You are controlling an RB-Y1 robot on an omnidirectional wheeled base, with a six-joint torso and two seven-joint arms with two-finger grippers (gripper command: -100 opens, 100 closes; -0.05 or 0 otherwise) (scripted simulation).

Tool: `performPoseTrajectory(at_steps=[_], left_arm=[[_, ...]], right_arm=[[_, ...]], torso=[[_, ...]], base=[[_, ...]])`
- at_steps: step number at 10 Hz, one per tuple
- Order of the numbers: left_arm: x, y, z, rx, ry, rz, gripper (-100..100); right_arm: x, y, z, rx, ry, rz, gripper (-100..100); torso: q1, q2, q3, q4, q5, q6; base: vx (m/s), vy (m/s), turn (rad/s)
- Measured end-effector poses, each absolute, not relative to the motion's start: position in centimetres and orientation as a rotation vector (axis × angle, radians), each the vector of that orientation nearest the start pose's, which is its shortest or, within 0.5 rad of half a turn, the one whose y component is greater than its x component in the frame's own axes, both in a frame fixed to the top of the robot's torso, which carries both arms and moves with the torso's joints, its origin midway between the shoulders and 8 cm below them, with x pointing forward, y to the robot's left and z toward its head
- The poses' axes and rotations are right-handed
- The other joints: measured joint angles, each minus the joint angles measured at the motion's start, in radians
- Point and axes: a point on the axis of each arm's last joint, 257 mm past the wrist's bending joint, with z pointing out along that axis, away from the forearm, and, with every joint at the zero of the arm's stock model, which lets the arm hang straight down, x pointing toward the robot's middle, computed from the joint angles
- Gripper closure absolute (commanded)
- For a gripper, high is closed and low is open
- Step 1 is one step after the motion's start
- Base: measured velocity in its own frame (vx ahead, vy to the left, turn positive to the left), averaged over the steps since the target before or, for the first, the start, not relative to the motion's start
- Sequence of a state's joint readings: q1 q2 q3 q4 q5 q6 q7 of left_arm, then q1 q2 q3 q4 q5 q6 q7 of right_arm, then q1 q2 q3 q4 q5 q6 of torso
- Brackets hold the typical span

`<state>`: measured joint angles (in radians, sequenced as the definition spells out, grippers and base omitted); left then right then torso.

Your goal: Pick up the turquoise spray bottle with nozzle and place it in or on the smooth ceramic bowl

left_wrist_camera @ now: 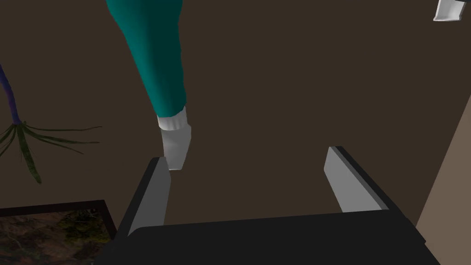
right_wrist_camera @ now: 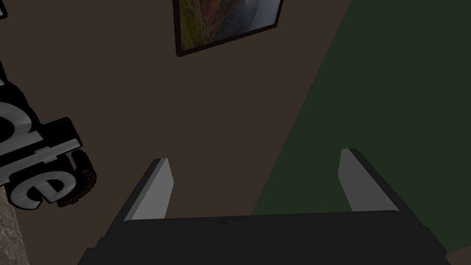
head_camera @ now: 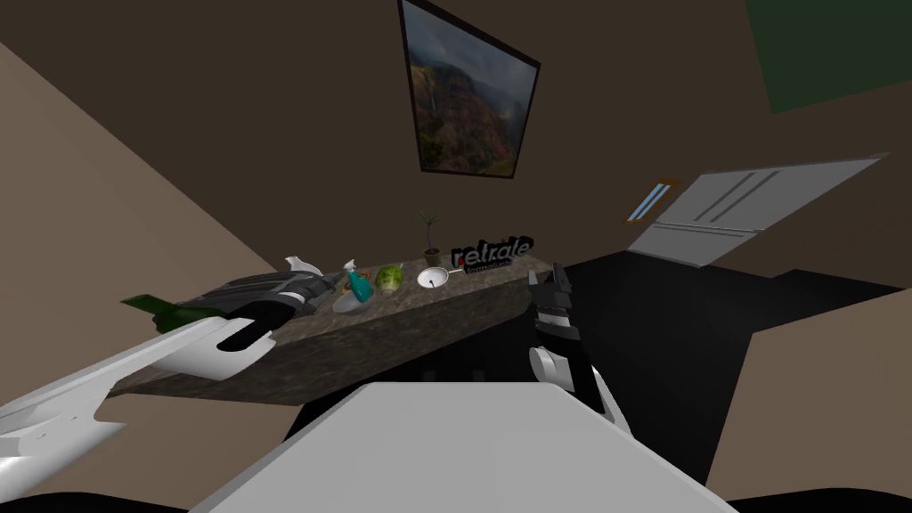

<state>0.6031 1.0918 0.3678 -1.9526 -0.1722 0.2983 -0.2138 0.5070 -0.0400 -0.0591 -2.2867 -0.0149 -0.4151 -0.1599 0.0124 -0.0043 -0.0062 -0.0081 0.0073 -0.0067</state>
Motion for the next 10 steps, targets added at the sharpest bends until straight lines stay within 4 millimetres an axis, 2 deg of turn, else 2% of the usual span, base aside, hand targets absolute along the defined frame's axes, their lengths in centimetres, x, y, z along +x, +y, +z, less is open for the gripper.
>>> performPoseTrajectory(at_steps=[4, 5, 10], left_arm=[[41.4, 56.0, -6.3, -0.236, 1.698, 0.227, -100], [41.4, 56.0, -6.2, -0.236, 1.698, 0.227, 0], [41.4, 56.0, -6.2, -0.236, 1.698, 0.227, 0]], right_arm=[[35.2, -30.1, 1.0, 0.766, 0.641, 1.376, 0], [35.2, -30.1, 1.0, 0.766, 0.641, 1.376, 0], [35.2, -30.1, 1.0, 0.766, 0.641, 1.376, 0]], torso=[[0.000, 0.000, 0.000, 0.000, 0.000, 0.000], [0.000, 0.000, 0.000, 0.000, 0.000, 0.000], [0.000, 0.000, 0.000, 0.000, 0.000, 0.000]], base=[[0.006, 0.000, 0.033], [0.000, 0.000, 0.000], [0.000, 0.000, 0.000]])
